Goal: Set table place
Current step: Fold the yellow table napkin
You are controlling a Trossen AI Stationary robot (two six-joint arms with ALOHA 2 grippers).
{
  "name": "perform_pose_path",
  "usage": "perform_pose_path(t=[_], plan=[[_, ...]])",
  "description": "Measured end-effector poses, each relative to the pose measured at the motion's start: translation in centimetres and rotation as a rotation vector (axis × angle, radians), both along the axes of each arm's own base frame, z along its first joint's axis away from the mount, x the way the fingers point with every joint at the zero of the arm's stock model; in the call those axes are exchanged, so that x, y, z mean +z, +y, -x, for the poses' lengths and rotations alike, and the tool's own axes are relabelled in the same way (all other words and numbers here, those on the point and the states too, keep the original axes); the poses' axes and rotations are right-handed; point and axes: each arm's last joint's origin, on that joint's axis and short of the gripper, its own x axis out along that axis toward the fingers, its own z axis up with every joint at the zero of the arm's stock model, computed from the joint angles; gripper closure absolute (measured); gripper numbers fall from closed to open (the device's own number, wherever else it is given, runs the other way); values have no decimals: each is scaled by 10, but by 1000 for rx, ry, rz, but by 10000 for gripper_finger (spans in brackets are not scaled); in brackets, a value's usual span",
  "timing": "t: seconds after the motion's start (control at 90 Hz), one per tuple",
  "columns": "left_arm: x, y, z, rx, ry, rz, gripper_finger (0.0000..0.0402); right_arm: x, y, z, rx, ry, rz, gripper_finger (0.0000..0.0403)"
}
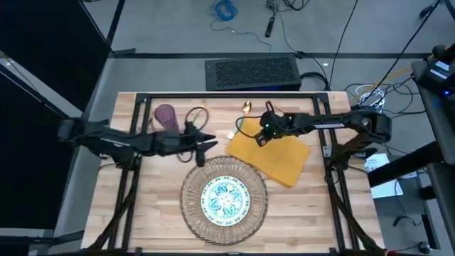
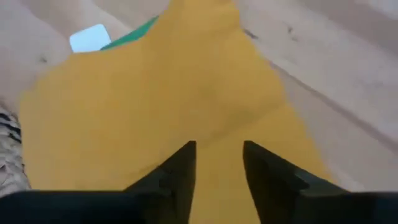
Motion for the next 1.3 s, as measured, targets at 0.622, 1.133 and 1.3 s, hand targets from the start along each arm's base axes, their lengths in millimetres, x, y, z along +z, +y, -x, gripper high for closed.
perform_pose_path(t=[0.622, 1.133, 1.3], plan=[[-58, 38, -73, 11, 67, 310, 293, 117, 68, 84, 111, -460, 283, 258], [-80, 58, -65, 191, 238, 628, 283, 117, 86, 97, 218, -426, 273, 259], [-82, 60, -63, 185, 265, 647, 259, 116, 89, 98, 247, -423, 269, 259]])
